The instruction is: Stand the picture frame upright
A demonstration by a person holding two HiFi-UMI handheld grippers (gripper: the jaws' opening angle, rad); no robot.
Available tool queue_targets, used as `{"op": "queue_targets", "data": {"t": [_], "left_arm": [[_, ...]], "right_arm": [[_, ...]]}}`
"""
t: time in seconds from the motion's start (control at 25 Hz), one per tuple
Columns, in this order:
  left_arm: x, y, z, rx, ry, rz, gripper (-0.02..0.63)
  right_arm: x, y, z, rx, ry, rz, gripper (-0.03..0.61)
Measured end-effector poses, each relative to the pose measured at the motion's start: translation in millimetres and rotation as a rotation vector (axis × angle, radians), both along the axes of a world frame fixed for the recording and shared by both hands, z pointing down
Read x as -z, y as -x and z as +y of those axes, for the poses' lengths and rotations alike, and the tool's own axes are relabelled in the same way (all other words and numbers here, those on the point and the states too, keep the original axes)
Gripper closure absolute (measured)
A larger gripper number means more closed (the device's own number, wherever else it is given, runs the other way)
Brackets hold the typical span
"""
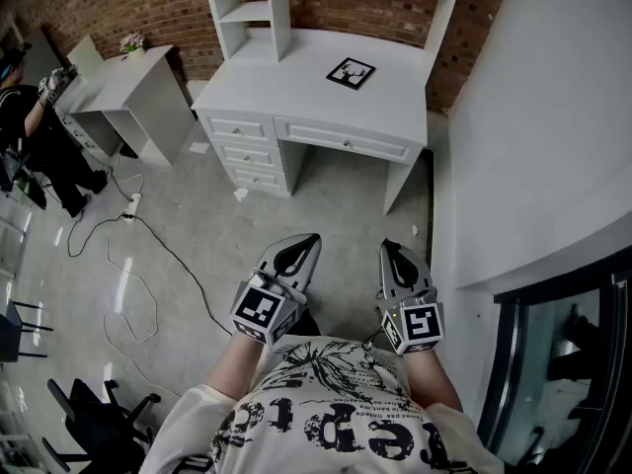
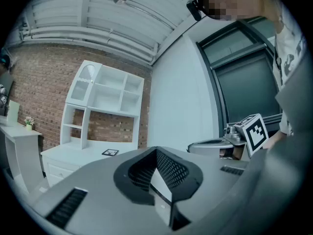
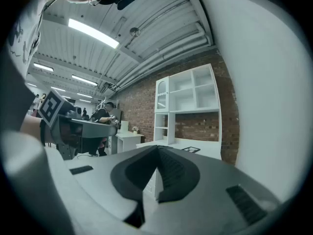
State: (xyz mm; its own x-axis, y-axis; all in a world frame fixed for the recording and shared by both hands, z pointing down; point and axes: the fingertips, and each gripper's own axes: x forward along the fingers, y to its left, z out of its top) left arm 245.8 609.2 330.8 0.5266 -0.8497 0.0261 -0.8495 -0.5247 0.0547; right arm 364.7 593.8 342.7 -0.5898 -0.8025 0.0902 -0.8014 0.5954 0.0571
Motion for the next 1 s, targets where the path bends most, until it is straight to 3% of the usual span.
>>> {"op": "queue_targets", "data": {"t": [0.68,1.0], "left_arm": [[-27,20,-23,0.018,0.066,-0.028,0.6],[-37,37,-65,0.031,0.105,-0.016,0.6]], "right_arm": [[-16,2,-22,-0.061,0.044,-0.003,0.577],[-30,17,-68,-0.056,0.132,-0.048,0.577]]}}
